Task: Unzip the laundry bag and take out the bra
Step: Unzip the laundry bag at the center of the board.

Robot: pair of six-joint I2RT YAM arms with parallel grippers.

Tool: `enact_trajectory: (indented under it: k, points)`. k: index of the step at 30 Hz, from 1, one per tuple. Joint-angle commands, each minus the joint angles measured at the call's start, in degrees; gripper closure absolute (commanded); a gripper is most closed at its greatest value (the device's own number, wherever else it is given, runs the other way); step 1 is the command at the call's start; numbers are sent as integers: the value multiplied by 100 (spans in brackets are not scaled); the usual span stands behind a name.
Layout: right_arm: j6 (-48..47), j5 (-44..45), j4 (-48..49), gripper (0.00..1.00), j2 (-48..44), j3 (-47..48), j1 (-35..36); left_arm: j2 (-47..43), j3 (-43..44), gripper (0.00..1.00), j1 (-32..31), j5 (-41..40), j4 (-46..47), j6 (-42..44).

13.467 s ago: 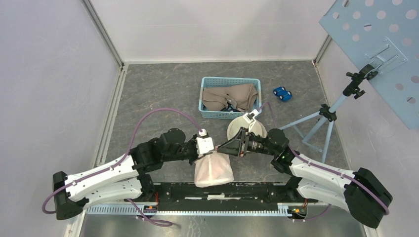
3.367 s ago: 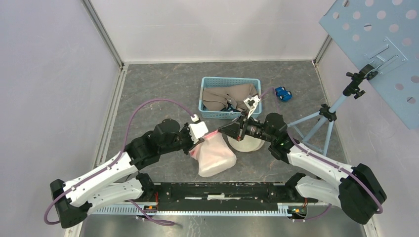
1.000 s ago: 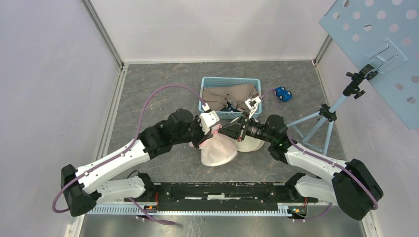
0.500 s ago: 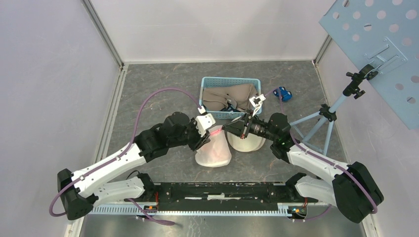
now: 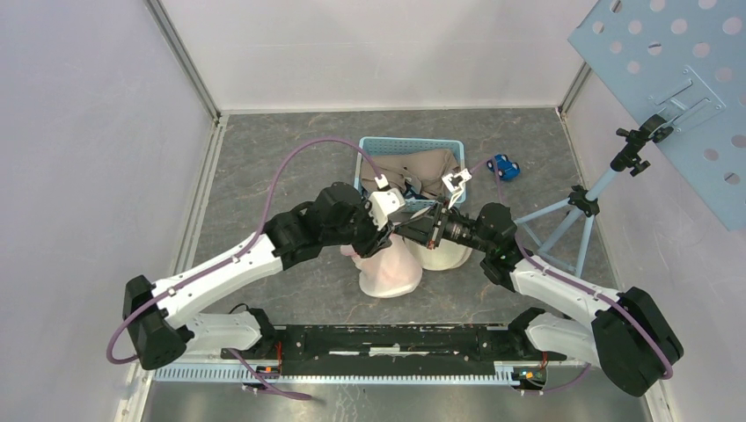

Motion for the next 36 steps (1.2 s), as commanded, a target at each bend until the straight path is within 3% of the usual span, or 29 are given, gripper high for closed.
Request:
enact_trajectory:
  k: [1,6,8,15,20,23,26,36]
  points:
    - [-40,-2,346,100,-65,-3,21,188,201,58,-18,-248,-12,-222]
    - [-356,134,-57,100,-184,96,-60,-31,68,88,-13,-342,-49,-196]
    - [-377,100,-90,100,-194,126,-195,-208,-46,96,-13,-433,14,-150]
    - [-409,-180,-168,100,-116,522,-721,-715,-669,98,-1,-834,282,101]
    - [-118,-376,227,100,21,455,-705,-926,-950,85,-5,-747,559,-30]
    - [-16,-391,364,100,1,310,-604,-1106,-889,62,-5,-605,659,-80]
    - [14,-335,426,100,-26,147,-469,-1170,-753,49,-5,-453,710,-158]
    - [187,-132,743,100,-57,-233,-76,-471,-462,47,-23,-257,749,-265]
